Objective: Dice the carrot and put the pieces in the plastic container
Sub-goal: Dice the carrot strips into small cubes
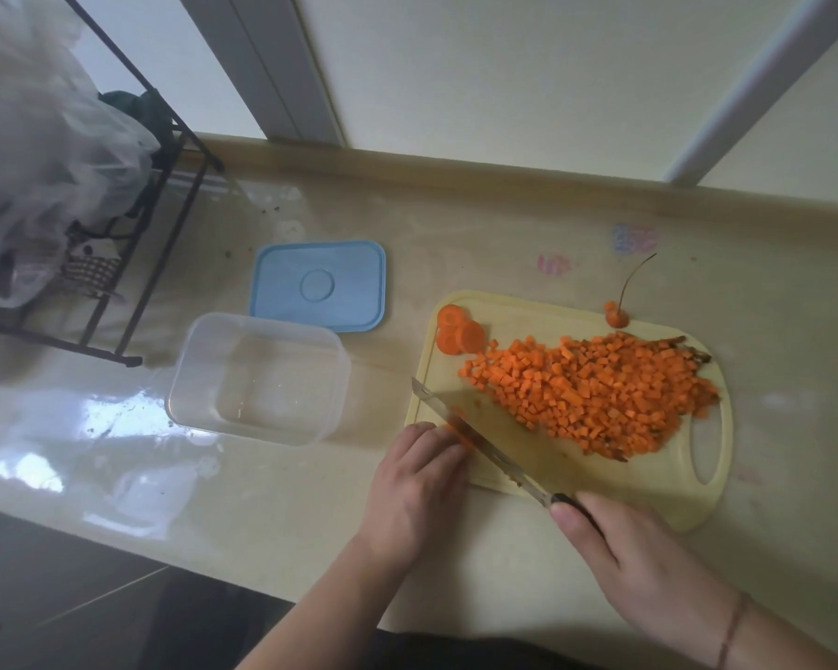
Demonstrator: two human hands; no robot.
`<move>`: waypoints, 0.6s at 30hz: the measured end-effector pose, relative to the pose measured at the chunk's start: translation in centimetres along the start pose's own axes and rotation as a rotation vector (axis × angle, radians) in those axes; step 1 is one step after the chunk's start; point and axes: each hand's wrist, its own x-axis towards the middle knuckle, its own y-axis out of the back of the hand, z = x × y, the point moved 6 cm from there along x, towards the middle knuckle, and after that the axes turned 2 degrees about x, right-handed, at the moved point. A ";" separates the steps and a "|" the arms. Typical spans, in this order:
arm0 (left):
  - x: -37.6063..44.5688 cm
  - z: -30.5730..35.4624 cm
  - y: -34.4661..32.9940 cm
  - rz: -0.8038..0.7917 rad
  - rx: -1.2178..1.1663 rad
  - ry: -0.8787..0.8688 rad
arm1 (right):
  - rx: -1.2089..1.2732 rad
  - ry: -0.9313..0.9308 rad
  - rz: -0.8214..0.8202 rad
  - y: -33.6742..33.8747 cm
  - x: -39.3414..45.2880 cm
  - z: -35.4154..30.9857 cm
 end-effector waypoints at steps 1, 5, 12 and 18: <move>0.1 0.1 0.0 0.000 -0.003 -0.001 | -0.011 0.004 -0.002 0.0 -0.1 0.0; -0.1 -0.1 -0.1 -0.014 -0.007 0.003 | -0.075 -0.001 -0.006 0.2 -0.6 0.1; -0.2 -0.2 -0.2 -0.029 -0.034 0.007 | -0.209 -0.023 -0.016 -0.6 -0.1 0.0; -0.2 -0.2 -0.2 -0.071 -0.017 0.002 | -0.049 -0.005 -0.021 -0.8 2.3 -1.1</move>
